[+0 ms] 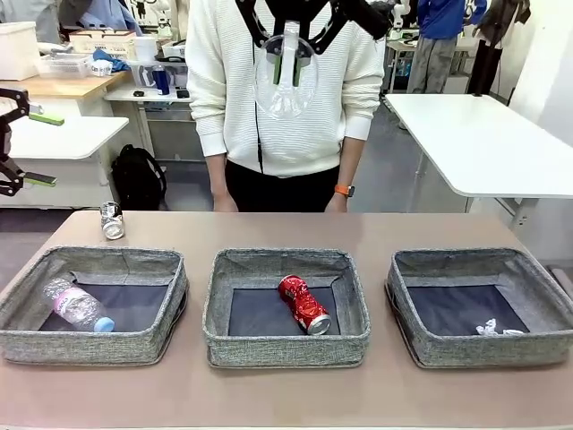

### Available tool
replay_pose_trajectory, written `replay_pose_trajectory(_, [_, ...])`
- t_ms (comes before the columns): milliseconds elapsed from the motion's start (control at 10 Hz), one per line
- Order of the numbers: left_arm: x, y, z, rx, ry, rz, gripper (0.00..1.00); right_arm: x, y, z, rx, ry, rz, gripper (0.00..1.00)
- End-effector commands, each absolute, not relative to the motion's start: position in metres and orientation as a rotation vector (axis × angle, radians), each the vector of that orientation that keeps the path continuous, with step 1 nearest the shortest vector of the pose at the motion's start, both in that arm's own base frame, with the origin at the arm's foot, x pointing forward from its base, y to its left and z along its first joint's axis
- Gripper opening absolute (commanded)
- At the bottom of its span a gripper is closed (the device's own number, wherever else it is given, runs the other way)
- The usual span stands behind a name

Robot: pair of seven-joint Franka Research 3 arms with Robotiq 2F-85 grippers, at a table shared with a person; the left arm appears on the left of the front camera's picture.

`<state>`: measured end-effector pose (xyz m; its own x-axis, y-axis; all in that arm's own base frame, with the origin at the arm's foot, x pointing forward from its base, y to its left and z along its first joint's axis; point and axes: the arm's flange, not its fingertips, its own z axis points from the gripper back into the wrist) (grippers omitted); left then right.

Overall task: Sort the waste into the appropriate baskets.
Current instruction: Place the picked waste into the Fabric basket indicated by the person.

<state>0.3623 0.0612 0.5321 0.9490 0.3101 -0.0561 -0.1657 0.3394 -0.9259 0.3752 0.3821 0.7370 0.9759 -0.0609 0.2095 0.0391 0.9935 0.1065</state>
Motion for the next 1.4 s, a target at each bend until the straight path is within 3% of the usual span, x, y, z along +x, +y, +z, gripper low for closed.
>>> replay_pose_trajectory(0, [0.3613,0.0605,0.5347,-1.210,-0.142,0.305,1.00,0.3746,0.3786,0.7403,0.101,-0.222,-0.028,0.20])
replay_pose_trajectory(1300, [0.3623,0.0612,0.5321,-1.186,-0.139,0.311,1.00,0.3751,0.3823,0.7371,0.102,-0.214,-0.050,0.20])
